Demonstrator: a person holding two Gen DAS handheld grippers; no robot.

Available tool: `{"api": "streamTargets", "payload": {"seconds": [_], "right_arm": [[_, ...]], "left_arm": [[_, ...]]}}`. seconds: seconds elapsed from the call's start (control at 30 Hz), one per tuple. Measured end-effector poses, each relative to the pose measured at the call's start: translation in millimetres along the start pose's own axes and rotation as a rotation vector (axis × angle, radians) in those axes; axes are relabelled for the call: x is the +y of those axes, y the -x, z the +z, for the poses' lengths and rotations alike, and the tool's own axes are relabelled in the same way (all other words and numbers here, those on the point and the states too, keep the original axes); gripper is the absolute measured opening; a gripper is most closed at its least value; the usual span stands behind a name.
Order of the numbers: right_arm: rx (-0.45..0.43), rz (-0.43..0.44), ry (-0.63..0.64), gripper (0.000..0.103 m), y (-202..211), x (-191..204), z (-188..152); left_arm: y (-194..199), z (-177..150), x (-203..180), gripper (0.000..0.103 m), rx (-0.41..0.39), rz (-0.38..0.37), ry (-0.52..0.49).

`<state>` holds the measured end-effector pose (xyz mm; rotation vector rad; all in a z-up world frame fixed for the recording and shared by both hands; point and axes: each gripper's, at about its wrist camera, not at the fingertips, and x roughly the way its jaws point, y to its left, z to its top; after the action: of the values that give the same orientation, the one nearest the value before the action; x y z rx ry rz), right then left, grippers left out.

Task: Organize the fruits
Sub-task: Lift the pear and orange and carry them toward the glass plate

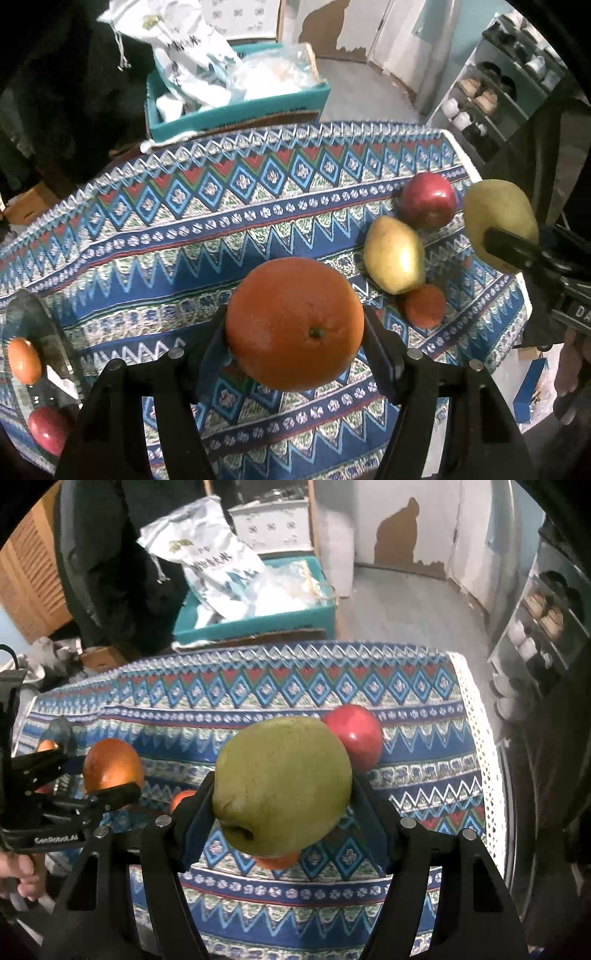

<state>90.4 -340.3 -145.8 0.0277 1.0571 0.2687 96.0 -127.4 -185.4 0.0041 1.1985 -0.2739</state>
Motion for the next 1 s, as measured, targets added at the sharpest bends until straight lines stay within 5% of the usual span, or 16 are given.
{"api": "streamTargets", "payload": {"seconds": [0.6, 1.0], "right_arm": [[-0.091, 0.060, 0.108, 0.070, 41, 74, 21], [-0.107, 0.122, 0.184, 0.070, 47, 138, 36]], "left_arm": [[84, -31, 25, 0.069, -0.124, 0.037, 0.000], [119, -53, 75, 0.069, -0.167, 0.050, 0.089]]}}
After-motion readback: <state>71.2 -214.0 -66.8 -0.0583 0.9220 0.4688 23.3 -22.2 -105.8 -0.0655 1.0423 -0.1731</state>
